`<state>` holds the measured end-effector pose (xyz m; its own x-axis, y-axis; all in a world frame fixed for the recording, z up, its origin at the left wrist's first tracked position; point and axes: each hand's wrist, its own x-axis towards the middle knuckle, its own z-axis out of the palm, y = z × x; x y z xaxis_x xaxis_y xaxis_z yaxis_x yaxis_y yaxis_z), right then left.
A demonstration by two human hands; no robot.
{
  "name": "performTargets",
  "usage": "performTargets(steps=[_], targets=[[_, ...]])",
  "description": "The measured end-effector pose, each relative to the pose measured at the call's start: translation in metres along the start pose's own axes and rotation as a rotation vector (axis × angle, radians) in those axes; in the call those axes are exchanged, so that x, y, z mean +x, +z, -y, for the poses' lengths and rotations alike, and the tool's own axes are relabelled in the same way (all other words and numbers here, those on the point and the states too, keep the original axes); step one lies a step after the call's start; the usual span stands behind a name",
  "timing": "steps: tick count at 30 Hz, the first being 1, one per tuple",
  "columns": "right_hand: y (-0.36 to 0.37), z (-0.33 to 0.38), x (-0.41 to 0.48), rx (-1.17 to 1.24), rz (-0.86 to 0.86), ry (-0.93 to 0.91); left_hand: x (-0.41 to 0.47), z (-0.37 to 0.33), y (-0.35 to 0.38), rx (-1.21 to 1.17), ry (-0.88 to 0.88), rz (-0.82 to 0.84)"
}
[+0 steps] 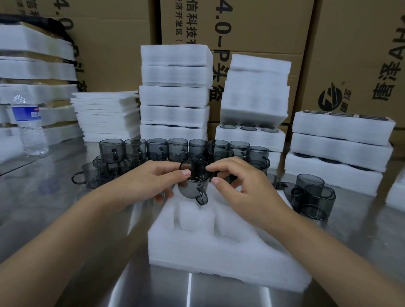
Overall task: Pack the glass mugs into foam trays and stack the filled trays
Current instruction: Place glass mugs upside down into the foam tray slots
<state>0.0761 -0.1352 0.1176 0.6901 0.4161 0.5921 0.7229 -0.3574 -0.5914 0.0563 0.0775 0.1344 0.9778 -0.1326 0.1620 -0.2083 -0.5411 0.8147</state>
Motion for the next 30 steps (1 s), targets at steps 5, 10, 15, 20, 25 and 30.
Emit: performTargets(steps=[5, 10, 15, 20, 25, 30], targets=[[0.000, 0.002, 0.000, -0.001, 0.005, 0.016, 0.000, 0.003, 0.001, 0.021, 0.047, 0.012], [0.000, 0.000, 0.001, -0.045, 0.021, 0.043, 0.003, 0.006, 0.000, 0.093, 0.068, 0.014], [0.001, -0.001, 0.001, -0.051, 0.052, 0.053, 0.005, 0.005, 0.001, 0.135, 0.106, -0.030], [0.001, -0.001, 0.000, -0.051, 0.062, 0.060, 0.008, 0.009, 0.004, 0.155, 0.087, -0.082], [0.001, 0.000, 0.000, -0.104, 0.117, 0.041, 0.011, 0.014, 0.009, 0.194, 0.096, -0.196], [0.000, -0.001, 0.001, -0.191, 0.194, 0.049, 0.016, 0.018, 0.020, 0.107, 0.093, -0.304]])
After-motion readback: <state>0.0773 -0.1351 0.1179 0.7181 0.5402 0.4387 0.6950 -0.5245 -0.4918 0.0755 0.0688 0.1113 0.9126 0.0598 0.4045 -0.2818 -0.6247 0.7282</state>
